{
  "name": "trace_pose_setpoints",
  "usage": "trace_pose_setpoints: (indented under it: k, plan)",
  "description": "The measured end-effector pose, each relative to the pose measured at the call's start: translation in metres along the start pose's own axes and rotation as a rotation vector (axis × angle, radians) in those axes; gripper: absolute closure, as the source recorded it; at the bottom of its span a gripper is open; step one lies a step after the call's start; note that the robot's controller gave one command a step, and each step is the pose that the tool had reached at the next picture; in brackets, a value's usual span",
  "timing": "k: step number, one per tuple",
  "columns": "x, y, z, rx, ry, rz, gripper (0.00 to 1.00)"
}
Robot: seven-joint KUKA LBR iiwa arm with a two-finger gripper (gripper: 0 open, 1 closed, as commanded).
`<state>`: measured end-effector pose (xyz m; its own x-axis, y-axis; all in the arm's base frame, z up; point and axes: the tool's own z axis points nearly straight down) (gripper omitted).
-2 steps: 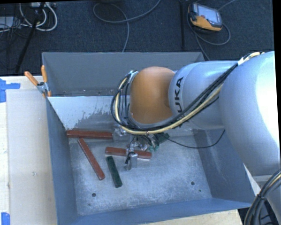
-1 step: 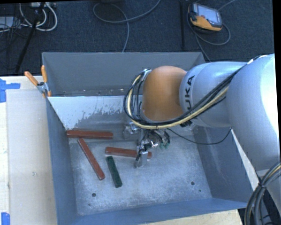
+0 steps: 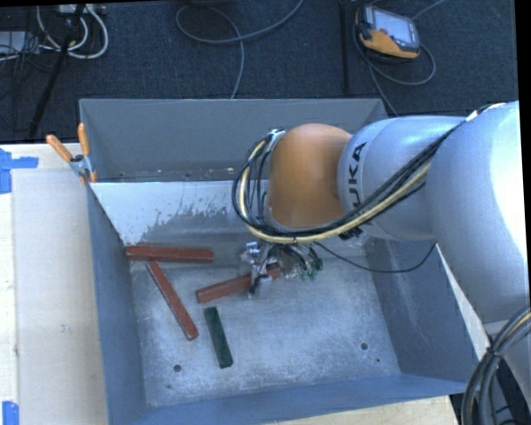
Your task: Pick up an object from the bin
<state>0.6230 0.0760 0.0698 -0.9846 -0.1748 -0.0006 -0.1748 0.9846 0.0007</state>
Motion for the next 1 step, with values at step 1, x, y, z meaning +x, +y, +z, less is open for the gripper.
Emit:
trace_pose_setpoints:
  k: [1]
  plan:
    - [0.012,-0.0663,-0.009,0.003,0.0,-0.165,1.0]
